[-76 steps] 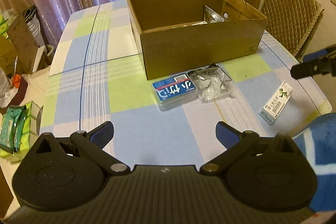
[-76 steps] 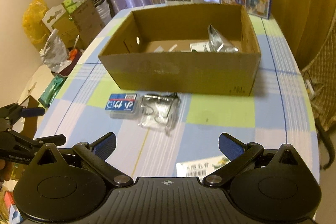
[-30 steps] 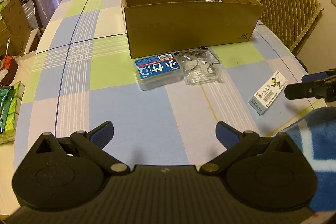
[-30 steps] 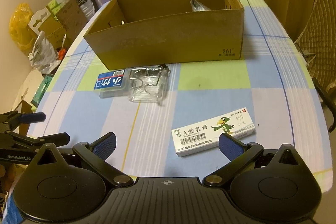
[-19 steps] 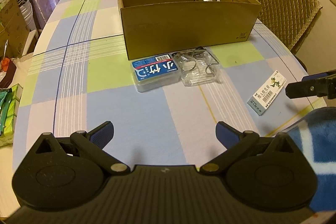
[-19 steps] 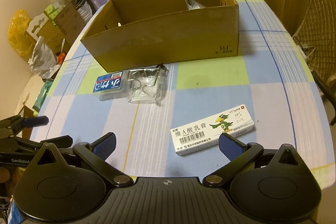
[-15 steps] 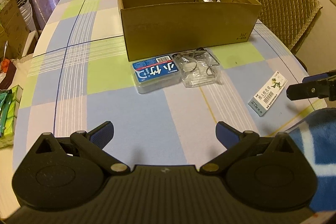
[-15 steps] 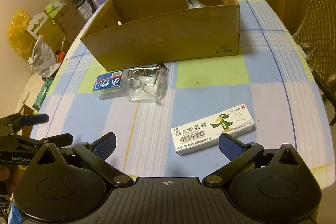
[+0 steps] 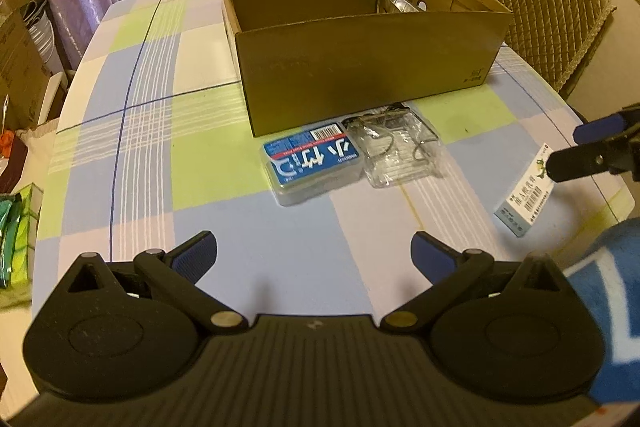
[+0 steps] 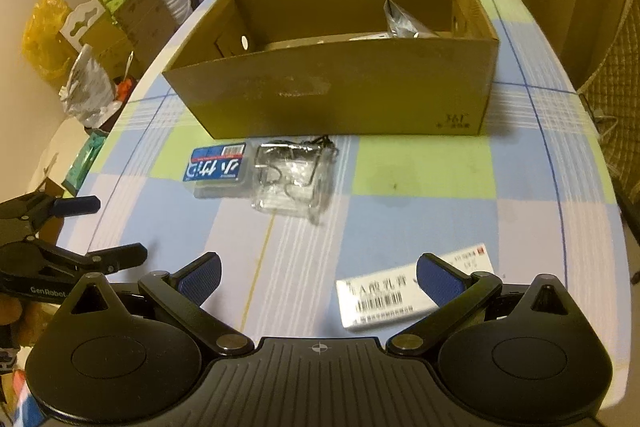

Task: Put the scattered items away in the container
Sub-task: 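Move both open grippers toward the plastic case and white ointment box, then grasp the blue toothpick box with the left gripper while the right grasps the clear plastic case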

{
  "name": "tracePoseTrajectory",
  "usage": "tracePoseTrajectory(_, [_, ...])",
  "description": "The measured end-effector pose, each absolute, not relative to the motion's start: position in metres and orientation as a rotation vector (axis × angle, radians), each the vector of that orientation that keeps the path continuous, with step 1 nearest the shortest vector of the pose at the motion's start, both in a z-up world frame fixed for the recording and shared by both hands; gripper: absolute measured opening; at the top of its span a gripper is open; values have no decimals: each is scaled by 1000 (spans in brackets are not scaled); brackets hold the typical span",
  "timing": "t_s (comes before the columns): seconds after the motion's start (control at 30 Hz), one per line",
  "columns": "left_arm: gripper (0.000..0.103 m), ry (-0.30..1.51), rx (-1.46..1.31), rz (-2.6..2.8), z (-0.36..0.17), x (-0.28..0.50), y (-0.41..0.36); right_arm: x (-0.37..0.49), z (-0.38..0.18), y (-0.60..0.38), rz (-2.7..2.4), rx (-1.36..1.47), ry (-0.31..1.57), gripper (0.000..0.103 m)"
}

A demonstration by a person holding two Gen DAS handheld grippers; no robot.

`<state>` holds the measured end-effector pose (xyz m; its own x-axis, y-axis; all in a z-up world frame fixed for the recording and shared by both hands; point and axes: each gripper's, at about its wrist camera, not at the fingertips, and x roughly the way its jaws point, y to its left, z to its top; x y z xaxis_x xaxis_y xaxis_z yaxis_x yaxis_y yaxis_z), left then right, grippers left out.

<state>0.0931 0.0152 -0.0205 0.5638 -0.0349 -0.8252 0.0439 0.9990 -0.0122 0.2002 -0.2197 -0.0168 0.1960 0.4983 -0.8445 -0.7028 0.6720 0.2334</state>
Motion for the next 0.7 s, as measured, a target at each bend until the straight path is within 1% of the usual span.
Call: tracePoseTrajectory(0.7, [102, 977, 166, -200, -64, 167, 30, 245, -56, -152, 891, -351, 1134, 101])
